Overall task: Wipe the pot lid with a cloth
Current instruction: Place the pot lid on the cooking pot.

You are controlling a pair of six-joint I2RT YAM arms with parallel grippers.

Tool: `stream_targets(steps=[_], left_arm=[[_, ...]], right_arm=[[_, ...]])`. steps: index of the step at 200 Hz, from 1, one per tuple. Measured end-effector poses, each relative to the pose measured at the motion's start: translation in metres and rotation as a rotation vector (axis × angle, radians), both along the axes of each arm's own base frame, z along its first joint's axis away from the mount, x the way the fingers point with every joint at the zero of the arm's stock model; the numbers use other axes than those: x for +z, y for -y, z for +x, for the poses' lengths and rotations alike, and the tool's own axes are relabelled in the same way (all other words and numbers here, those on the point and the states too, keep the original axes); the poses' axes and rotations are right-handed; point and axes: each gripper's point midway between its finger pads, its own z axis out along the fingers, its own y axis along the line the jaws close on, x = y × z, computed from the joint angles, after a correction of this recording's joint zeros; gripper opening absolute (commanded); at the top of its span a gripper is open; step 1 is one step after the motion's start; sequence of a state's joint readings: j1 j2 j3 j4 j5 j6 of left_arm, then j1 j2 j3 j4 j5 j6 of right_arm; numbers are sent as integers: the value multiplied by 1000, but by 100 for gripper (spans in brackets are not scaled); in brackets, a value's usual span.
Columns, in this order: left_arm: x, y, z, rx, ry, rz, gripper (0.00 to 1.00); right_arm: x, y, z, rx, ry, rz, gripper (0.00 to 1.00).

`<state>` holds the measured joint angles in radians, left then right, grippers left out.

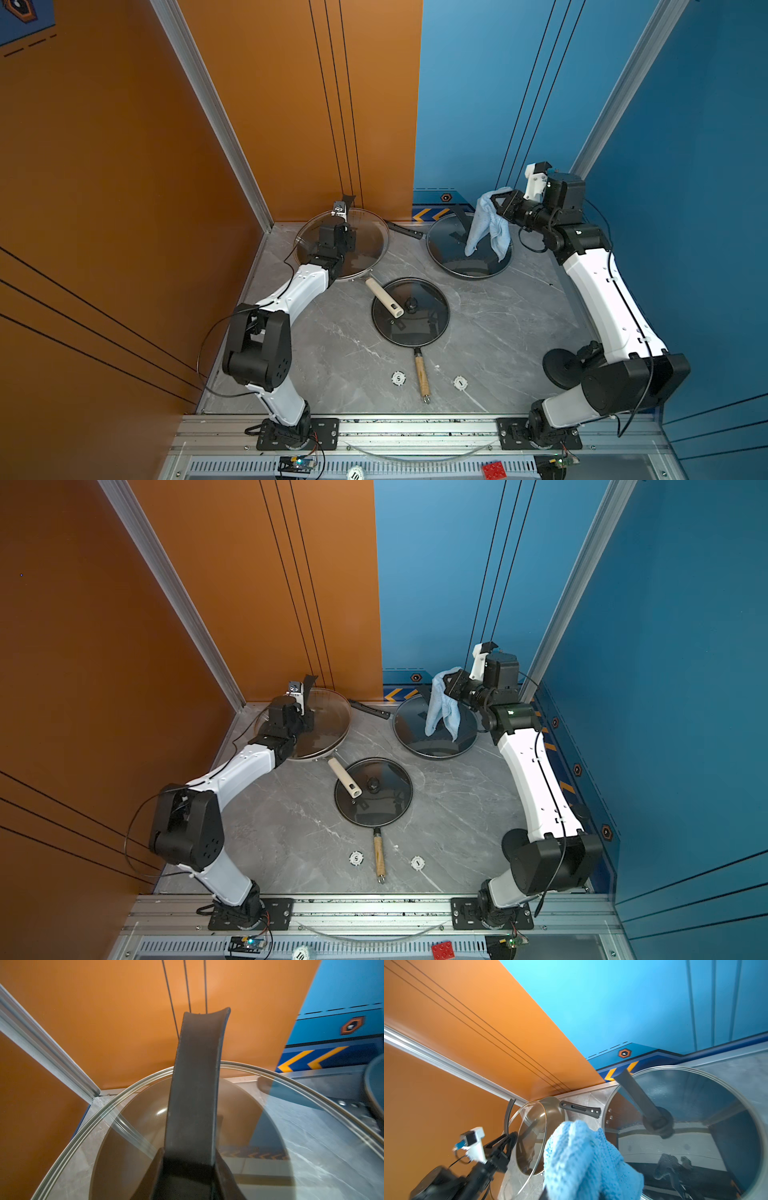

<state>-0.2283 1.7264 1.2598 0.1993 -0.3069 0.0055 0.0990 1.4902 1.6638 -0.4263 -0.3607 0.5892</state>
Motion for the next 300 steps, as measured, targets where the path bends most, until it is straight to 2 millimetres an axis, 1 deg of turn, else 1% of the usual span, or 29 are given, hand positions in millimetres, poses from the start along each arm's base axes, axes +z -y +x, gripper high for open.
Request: stream_targets(steps=[22, 47, 68, 87, 111, 141, 159, 190, 210, 258, 300], left_arm=[[-22, -9, 21, 46, -5, -15, 0], [-41, -6, 47, 67, 5, -16, 0], [-51, -4, 64, 86, 22, -11, 0], [-52, -4, 73, 116, 57, 2, 0], [-50, -6, 74, 156, 80, 24, 0], [-47, -11, 71, 205, 102, 39, 0], [-54, -16, 65, 230, 105, 35, 0], [-71, -27, 47, 277, 73, 47, 0], [-77, -31, 42, 296, 64, 47, 0], [-75, -35, 44, 302, 73, 15, 0], [-73, -30, 62, 286, 75, 6, 0]], right_arm=[[-10, 16, -13, -47, -15, -11, 2], [-17, 26, -33, -90, -26, -25, 2], [-12, 37, -53, -133, -10, -35, 2], [-4, 47, -67, -172, 12, -41, 2], [7, 55, -79, -209, 41, -48, 2], [8, 61, -85, -242, 41, -58, 2], [4, 64, -86, -257, 27, -66, 2], [0, 68, -86, -275, 14, -74, 2], [-3, 68, -83, -275, 4, -76, 2], [-20, 67, -70, -273, -44, -84, 2], [-16, 67, -69, -274, -36, -83, 2]])
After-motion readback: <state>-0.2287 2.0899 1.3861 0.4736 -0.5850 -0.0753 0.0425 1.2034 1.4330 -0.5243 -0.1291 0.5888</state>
